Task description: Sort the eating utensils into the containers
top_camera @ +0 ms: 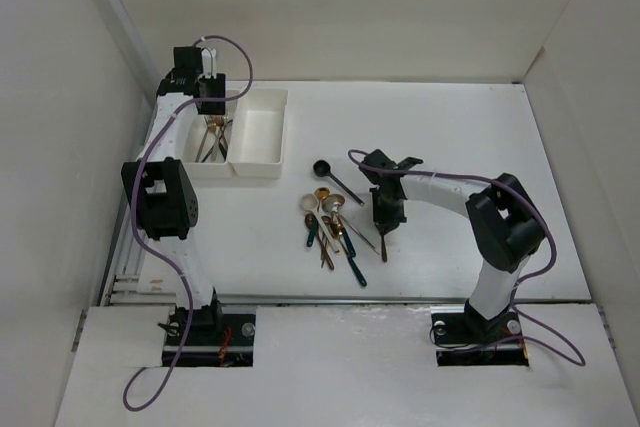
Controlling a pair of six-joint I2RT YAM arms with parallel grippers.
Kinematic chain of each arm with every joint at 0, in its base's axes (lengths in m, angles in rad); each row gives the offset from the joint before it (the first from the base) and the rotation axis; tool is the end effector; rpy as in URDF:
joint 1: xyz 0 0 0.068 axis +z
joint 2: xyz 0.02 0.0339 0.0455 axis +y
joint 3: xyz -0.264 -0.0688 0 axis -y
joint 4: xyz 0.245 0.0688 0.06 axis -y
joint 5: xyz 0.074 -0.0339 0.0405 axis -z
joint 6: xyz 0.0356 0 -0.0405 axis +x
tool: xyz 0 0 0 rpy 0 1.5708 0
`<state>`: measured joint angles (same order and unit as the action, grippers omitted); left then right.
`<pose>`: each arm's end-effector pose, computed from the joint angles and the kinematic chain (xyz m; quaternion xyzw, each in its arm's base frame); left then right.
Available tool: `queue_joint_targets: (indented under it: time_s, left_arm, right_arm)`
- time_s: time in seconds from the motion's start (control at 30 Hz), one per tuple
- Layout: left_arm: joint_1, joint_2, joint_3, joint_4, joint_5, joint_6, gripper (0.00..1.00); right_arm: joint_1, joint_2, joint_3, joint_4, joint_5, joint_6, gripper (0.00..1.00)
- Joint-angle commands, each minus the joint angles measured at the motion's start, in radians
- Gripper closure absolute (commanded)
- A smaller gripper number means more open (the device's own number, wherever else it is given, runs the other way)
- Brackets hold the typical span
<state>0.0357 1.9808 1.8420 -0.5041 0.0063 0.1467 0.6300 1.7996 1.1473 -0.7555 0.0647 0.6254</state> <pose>0.4636 0.0163 0.3154 0.0510 0.8928 0.0379 0.4459 0.2670 0.1918 0.1615 0.0003 0.9962 0.0217 0.0848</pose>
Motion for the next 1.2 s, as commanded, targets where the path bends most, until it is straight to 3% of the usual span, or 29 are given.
queue_joint_targets:
  time_s: [0.0, 0.03, 0.07, 0.3, 0.4, 0.5, 0.63, 0.77, 0.93, 1.17]
  left_arm:
    - [0.004, -0.079, 0.036, -0.024, 0.018, -0.013, 0.47]
    - [0.004, -0.079, 0.036, -0.024, 0.018, -0.013, 0.47]
    - [0.004, -0.079, 0.036, -0.024, 0.018, -0.013, 0.47]
    - [0.004, -0.1, 0.089, -0.067, 0.185, 0.014, 0.45]
    - [-0.005, -0.132, 0.089, -0.086, 0.291, 0.04, 0.32]
    - [-0.039, -0.146, 0.1, -0.129, 0.507, 0.103, 0.23]
    - [-0.095, -0.146, 0.125, -0.221, 0.965, 0.201, 0.19]
    - [-0.155, -0.137, 0.103, -0.243, 1.156, 0.226, 0.11]
    - [-0.213, -0.137, 0.082, -0.218, 1.166, 0.196, 0.1]
    - [-0.232, -0.119, 0.037, -0.102, 1.133, 0.07, 0.1]
  right_arm:
    - [0.011, 0.064, -0.047, 0.044, -0.003, 0.014, 0.9]
    - [0.011, 0.064, -0.047, 0.044, -0.003, 0.014, 0.98]
    - [0.011, 0.073, -0.031, 0.044, 0.023, 0.014, 1.0]
    - [-0.061, -0.003, 0.112, 0.001, 0.086, -0.018, 1.0]
    - [-0.075, -0.06, 0.253, -0.034, 0.135, -0.036, 1.0]
    - [-0.075, -0.06, 0.448, -0.054, 0.173, -0.049, 1.0]
    - [-0.075, 0.01, 0.685, 0.001, 0.149, -0.047, 1.0]
    - [-0.075, 0.113, 0.88, 0.088, 0.052, 0.002, 1.0]
    - [-0.041, 0.225, 1.077, 0.117, -0.006, 0.06, 1.0]
    - [-0.007, 0.238, 1.074, 0.166, -0.04, 0.091, 1.0]
